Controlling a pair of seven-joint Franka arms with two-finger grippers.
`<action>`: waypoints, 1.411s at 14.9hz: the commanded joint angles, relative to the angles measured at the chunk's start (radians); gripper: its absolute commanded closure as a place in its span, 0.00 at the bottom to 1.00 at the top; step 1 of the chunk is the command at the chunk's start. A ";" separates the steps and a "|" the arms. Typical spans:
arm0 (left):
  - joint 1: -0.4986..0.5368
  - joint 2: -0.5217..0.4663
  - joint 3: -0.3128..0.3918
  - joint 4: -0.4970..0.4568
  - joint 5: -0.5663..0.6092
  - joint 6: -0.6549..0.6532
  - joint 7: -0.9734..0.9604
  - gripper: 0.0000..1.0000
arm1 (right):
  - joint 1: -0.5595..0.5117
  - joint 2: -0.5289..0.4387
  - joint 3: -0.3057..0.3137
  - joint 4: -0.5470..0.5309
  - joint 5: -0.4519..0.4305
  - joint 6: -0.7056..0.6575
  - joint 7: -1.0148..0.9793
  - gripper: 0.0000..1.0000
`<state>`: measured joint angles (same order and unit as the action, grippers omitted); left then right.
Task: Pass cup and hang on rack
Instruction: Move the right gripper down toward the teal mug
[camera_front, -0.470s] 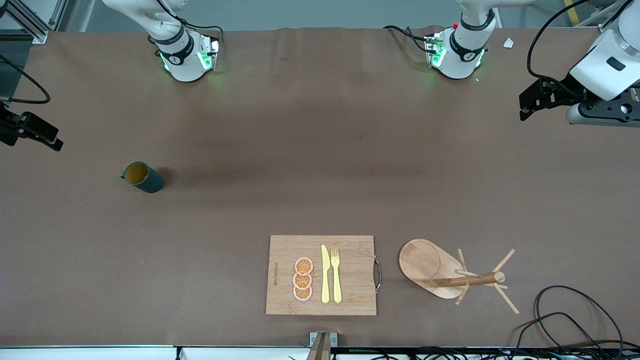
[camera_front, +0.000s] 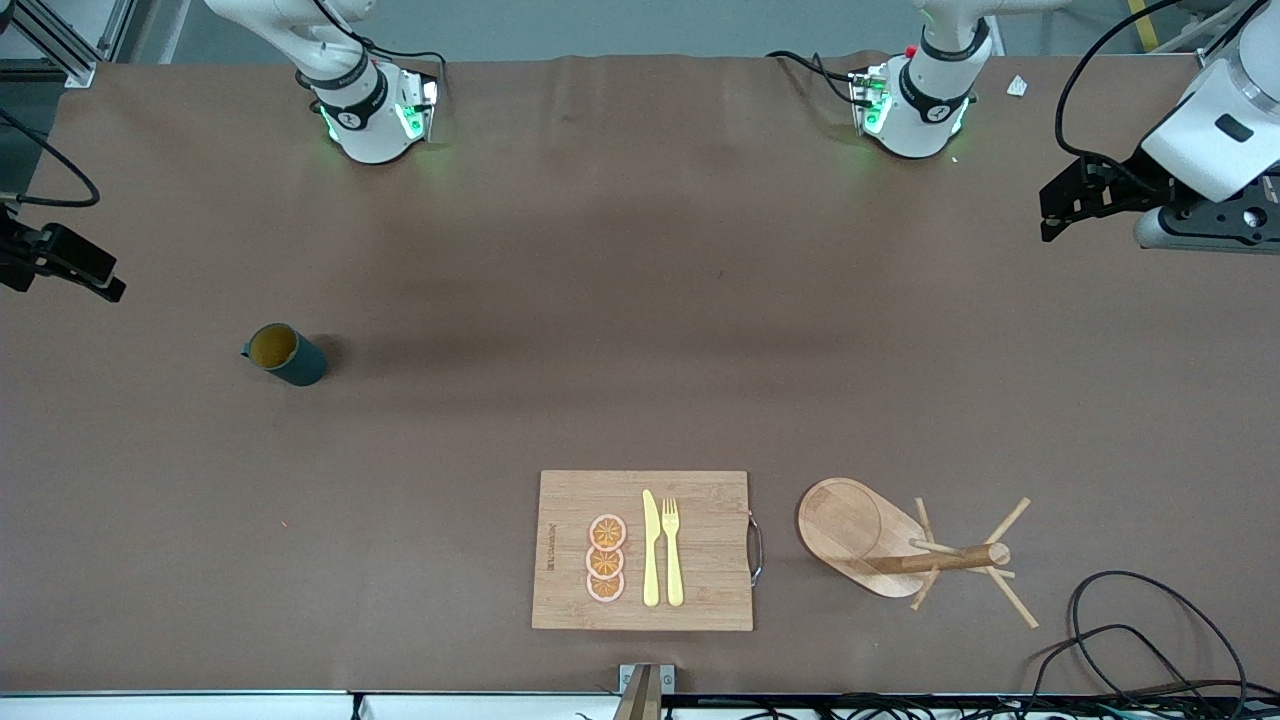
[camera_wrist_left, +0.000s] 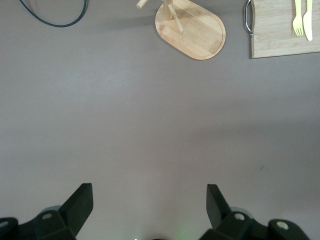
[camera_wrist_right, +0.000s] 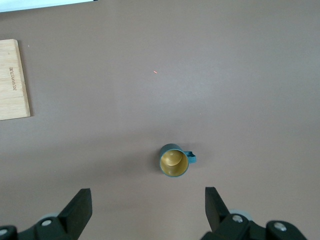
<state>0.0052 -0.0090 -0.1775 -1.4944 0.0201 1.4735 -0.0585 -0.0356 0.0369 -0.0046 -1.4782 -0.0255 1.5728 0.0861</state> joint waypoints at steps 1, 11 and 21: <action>0.009 -0.002 -0.004 0.011 0.008 -0.010 0.008 0.00 | -0.006 0.008 0.008 0.018 -0.005 -0.011 -0.003 0.00; 0.001 -0.002 -0.005 0.010 0.006 -0.010 0.008 0.00 | -0.003 0.003 0.011 -0.028 0.012 -0.069 -0.002 0.00; 0.002 -0.006 -0.040 0.010 0.008 -0.012 0.011 0.00 | 0.000 -0.176 0.012 -0.497 0.027 0.243 0.003 0.00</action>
<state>0.0013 -0.0090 -0.2143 -1.4944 0.0201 1.4735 -0.0586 -0.0317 -0.0784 0.0036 -1.8736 -0.0152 1.7607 0.0860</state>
